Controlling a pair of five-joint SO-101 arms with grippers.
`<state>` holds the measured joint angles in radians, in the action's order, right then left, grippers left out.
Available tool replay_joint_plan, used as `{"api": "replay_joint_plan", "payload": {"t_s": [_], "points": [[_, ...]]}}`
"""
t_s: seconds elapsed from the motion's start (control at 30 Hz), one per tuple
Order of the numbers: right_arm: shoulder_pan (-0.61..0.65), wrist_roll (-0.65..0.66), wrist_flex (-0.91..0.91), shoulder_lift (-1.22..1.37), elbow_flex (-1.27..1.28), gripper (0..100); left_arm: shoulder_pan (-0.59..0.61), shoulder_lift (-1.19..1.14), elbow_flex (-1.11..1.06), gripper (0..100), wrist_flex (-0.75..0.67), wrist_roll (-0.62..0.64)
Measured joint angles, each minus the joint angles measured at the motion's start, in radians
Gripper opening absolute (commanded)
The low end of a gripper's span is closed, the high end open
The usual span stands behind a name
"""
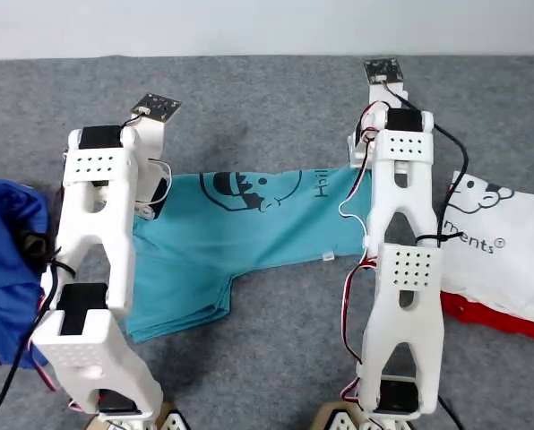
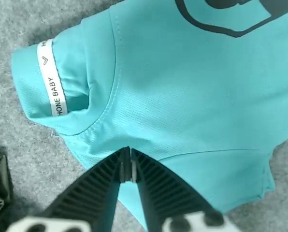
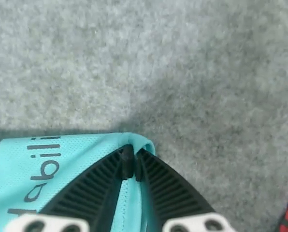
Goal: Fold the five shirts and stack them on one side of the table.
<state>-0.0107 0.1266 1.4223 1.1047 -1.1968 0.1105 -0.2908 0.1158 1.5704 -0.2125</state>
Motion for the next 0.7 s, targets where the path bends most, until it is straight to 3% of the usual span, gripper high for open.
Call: {"api": "replay_joint_plan", "payload": {"t_s": [0.17, 0.37, 0.7], "points": [[0.0, 0.029, -0.012, 0.006, 0.0, 2.9, 0.0, 0.0, 0.0, 1, 0.0, 0.0], [0.0, 0.048, 0.029, 0.017, -0.017, 18.5, 0.0, 0.0, 0.0, 1, 0.002, 0.0], [-0.003, 0.048, 0.281, 0.015, -0.222, 18.7, -0.021, 0.0, 0.055, 1, 0.002, 0.0]]}}
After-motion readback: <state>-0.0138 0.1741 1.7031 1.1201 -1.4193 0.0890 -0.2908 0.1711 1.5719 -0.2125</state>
